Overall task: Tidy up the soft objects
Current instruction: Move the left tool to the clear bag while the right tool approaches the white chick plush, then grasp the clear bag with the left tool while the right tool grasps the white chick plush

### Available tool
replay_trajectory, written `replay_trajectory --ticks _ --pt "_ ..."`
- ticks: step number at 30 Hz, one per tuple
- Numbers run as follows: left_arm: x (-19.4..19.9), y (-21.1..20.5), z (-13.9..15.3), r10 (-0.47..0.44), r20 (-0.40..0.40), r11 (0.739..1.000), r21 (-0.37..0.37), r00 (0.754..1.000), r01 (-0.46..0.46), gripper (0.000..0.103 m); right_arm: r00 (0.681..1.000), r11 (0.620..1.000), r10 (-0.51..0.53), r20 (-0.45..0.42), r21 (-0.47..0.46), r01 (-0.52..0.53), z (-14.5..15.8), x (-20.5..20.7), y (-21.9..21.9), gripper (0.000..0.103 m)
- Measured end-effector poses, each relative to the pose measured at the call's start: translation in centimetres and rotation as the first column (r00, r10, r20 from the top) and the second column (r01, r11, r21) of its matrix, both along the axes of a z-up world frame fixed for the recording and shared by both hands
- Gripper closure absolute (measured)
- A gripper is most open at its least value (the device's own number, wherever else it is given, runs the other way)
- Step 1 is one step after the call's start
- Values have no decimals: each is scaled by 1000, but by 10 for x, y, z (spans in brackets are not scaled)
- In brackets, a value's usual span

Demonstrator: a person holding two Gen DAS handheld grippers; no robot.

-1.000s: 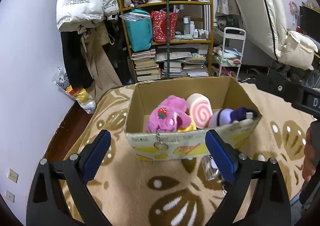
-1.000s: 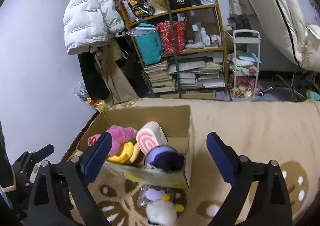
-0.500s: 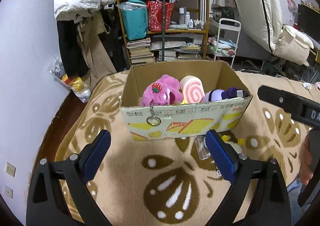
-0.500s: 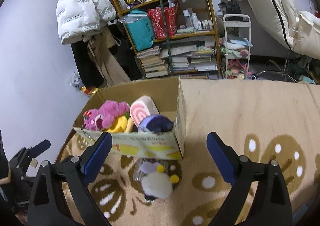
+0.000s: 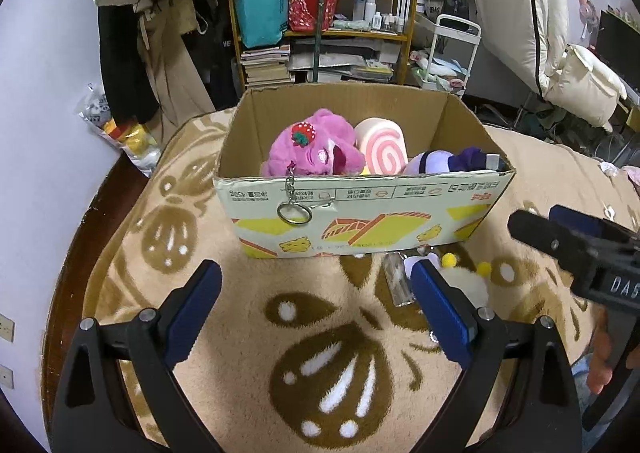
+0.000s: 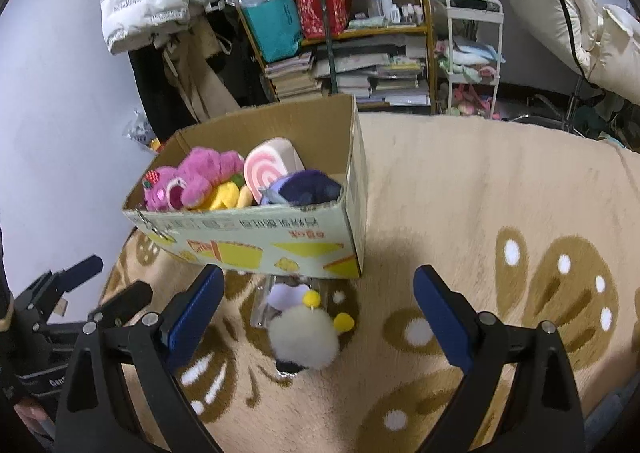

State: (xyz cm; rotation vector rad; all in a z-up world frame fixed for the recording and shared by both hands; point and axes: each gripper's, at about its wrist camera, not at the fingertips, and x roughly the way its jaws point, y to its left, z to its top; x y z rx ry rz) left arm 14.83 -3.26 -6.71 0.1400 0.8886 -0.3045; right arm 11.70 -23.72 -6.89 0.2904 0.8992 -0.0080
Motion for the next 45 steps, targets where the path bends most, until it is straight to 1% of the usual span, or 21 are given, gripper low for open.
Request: replay_trajectory --ticks 4,10,17,19,21,23,25,26,28,29,30,32,33,38,41,44,45 --pt "7 -1 -7 -6 -18 1000 -5 1000 5 9 999 1000 3 -37 -10 -4 -10 4 3 3" --pt "19 -1 -14 -7 -48 999 -42 999 5 9 995 1000 16 -99 -24 -19 -27 10 8 3" --pt "34 -9 -18 -32 -78 998 -64 996 27 9 984 999 41 -172 -9 -43 -47 14 12 4" --pt "36 -12 -20 -41 -86 998 -60 995 36 9 981 999 51 -187 4 -51 -52 15 15 10" --pt "36 -16 -23 -50 -101 997 -63 994 44 9 974 997 73 -216 24 -70 -60 18 18 13" --pt "38 -19 -28 -60 -124 996 -71 990 51 9 966 996 92 -241 36 -85 -67 20 22 21" --pt "38 -24 -32 -66 -141 996 -75 988 56 9 956 993 117 -268 51 -107 -73 21 27 31" --pt "38 -27 -35 -75 -154 995 -77 985 64 9 953 992 124 -278 53 -113 -74 22 30 34" --pt "37 -34 -41 -90 -168 994 -73 982 79 9 938 989 147 -314 56 -137 -81 24 33 54" --pt "36 -37 -44 -93 -175 994 -69 980 82 9 929 986 165 -330 91 -143 -85 24 32 55" --pt "36 -40 -47 -98 -184 994 -68 978 86 9 928 984 168 -334 114 -137 -87 24 30 56" --pt "35 -45 -53 -110 -209 992 -76 972 96 9 929 983 169 -329 126 -134 -86 23 29 65" --pt "35 -48 -56 -119 -221 991 -82 968 103 9 930 980 178 -323 147 -137 -85 23 27 68" --pt "34 -59 -61 -128 -243 990 -86 962 111 9 931 978 186 -313 147 -146 -80 20 28 72" --pt "37 -66 -64 -138 -268 990 -65 954 124 10 938 978 196 -287 129 -165 -75 13 26 74" --pt "40 -74 -66 -134 -276 991 -52 952 124 10 945 980 180 -272 127 -150 -68 9 19 76" --pt "41 -74 -67 -130 -281 991 -55 951 120 10 950 983 166 -264 124 -137 -65 8 16 80"
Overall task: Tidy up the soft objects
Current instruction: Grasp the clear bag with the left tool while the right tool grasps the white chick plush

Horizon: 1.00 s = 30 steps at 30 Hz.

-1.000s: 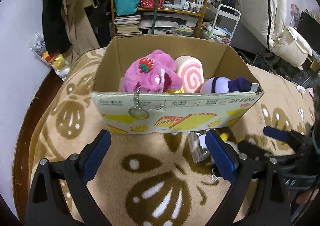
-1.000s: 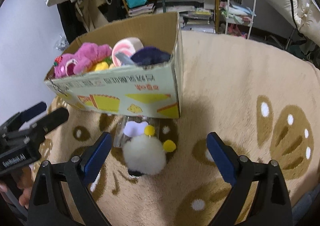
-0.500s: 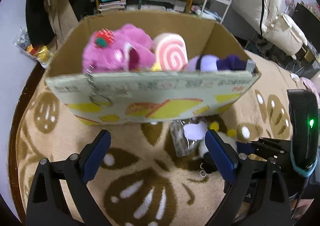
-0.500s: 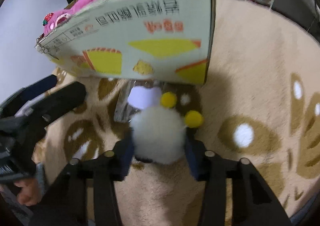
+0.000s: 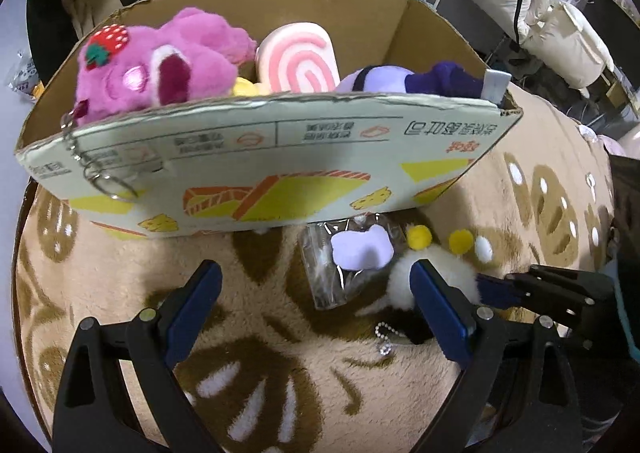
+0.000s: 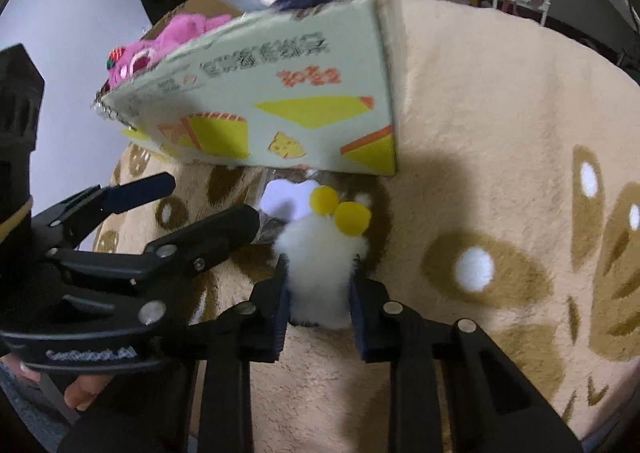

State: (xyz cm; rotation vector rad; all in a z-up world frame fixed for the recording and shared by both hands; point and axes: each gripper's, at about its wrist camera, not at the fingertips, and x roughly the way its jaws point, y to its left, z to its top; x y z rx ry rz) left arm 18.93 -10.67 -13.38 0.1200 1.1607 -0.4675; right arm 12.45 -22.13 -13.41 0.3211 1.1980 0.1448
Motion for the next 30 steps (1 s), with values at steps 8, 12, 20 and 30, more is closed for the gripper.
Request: replay_trajectory --ticks 8,12,20,30 --pt "11 -17 -10 21 -43 1000 -5 999 -21 10 998 998 -58 9 -9 58 5 -3 -25 81" --pt "13 -19 -12 39 -45 999 8 998 -39 10 998 998 -54 8 -35 54 5 -4 -22 81" --pt "19 -34 -22 46 -66 999 20 997 -45 10 998 993 -62 -5 -106 61 5 -8 -36 81" --pt "18 -61 -38 30 -38 996 79 999 -27 10 997 994 -73 -27 -84 70 -5 -10 -44 81"
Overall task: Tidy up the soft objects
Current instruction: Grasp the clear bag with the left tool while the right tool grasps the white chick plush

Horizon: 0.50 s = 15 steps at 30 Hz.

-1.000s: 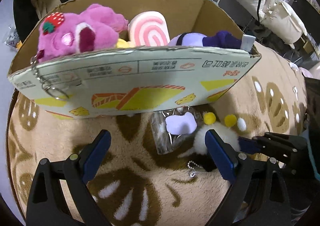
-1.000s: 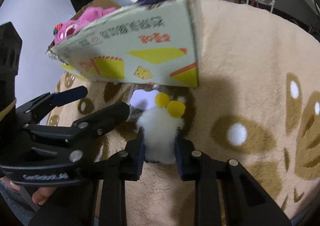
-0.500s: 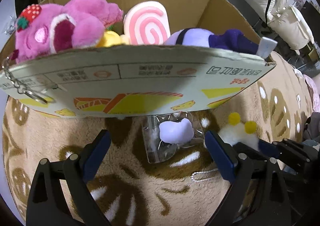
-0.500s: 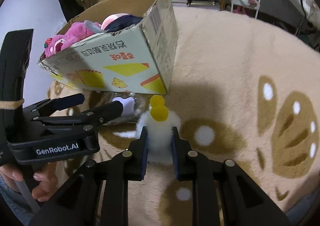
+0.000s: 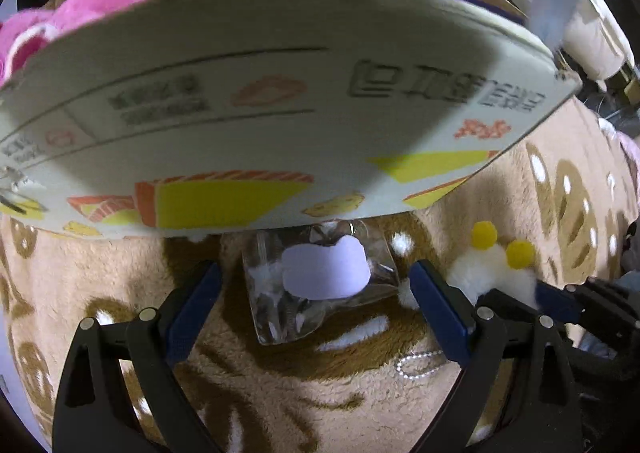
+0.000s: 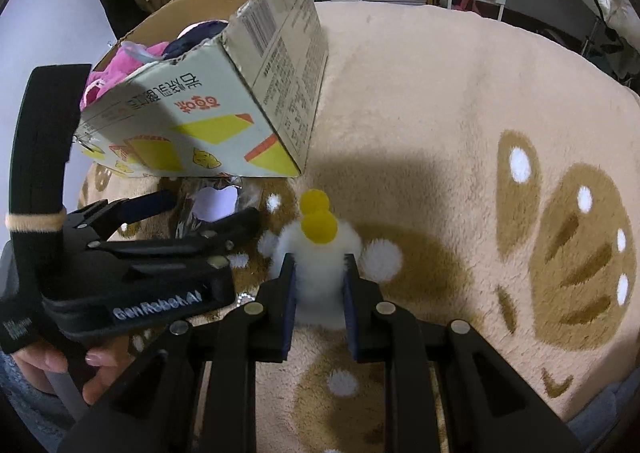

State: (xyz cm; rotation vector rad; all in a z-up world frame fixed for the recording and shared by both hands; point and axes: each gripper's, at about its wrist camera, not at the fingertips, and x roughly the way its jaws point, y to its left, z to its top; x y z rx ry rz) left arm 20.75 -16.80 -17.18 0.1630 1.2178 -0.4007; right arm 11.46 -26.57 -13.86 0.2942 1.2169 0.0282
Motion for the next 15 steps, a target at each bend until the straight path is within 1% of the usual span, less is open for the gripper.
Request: replay_trajectory --ticks 1,3,5,6,8,10,15 --pt "2 -2 -1 5 7 1000 8 1000 -5 18 1000 1000 5 2 -7 -5 0 1 1 81" --pt "0 -7 -4 -18 -3 999 34 1000 18 20 1000 1000 19 -2 -25 -19 -1 3 6 81" --pt "-3 -13 -3 -41 7 998 44 999 41 28 1000 999 23 -3 -32 -23 -2 4 9 81" --pt "-4 -15 -3 -37 6 998 47 999 37 31 1000 999 22 -4 -34 -22 -3 4 10 81" --pt "-2 -15 -2 -21 -4 999 40 1000 21 31 1000 999 16 -6 -28 -16 -3 4 11 81" --pt "-1 -14 -1 -7 -12 1000 27 1000 8 35 1000 1000 14 -8 -25 -14 -4 4 11 81" --pt "-3 -3 -4 -3 -16 1000 13 1000 3 35 1000 1000 9 -13 -18 -9 -5 6 10 81"
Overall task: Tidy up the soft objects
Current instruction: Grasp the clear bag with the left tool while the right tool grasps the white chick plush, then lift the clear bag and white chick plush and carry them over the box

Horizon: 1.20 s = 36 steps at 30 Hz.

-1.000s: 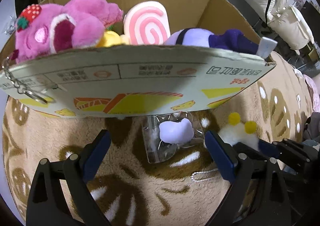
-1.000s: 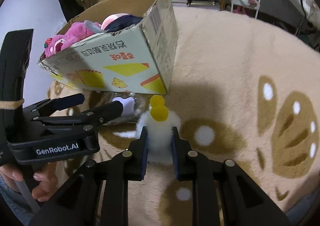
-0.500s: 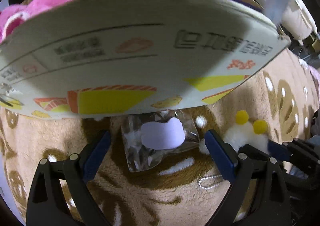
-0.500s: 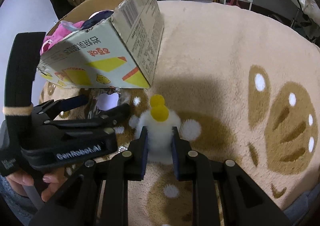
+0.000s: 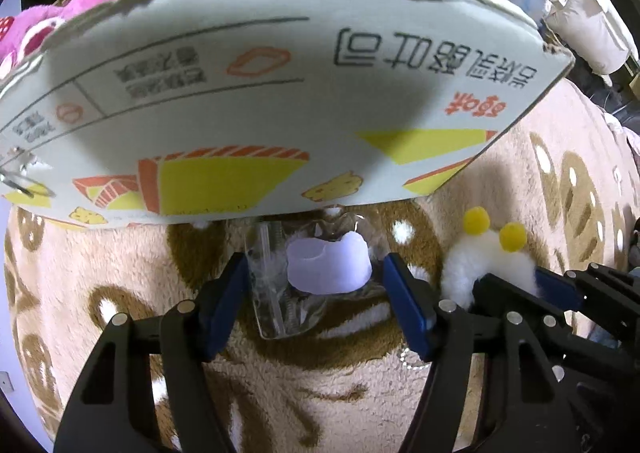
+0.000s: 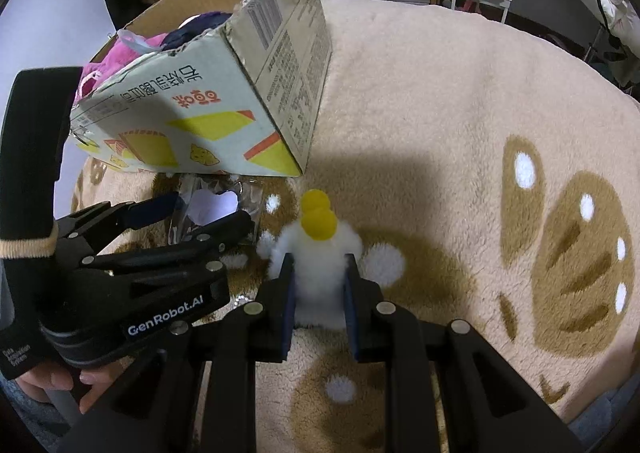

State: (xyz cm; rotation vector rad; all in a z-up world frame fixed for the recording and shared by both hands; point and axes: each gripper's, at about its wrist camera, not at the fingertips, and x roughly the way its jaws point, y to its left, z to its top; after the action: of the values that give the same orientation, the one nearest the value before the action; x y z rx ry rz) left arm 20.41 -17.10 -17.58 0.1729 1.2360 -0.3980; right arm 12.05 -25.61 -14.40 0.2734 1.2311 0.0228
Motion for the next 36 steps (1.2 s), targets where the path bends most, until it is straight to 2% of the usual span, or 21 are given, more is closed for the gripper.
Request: replay_trajectory --ticks 6,12,18,27,33,35,36 --pt "-1 12 -1 29 -2 999 -29 1000 -29 27 1000 1000 -8 -6 19 9 -2 2 -7 81" --pt "-5 1 -6 15 7 1000 -18 1000 -15 20 999 996 -49 -23 79 51 -6 3 -22 81" --pt "-11 -8 -12 -9 35 999 49 999 7 22 999 996 -48 -23 70 50 -2 5 -23 81" --pt "-34 7 -4 -2 75 999 35 997 -1 23 999 999 -45 20 24 45 10 3 -13 81" --pt "-51 34 9 49 106 998 23 993 -52 23 995 998 -56 78 31 53 30 0 -17 82" --pt "-55 43 17 69 130 997 18 989 -72 23 993 997 -59 102 57 54 39 0 -19 84" --pt "-57 47 23 77 143 997 15 987 -80 23 991 996 -59 117 78 50 44 0 -21 100"
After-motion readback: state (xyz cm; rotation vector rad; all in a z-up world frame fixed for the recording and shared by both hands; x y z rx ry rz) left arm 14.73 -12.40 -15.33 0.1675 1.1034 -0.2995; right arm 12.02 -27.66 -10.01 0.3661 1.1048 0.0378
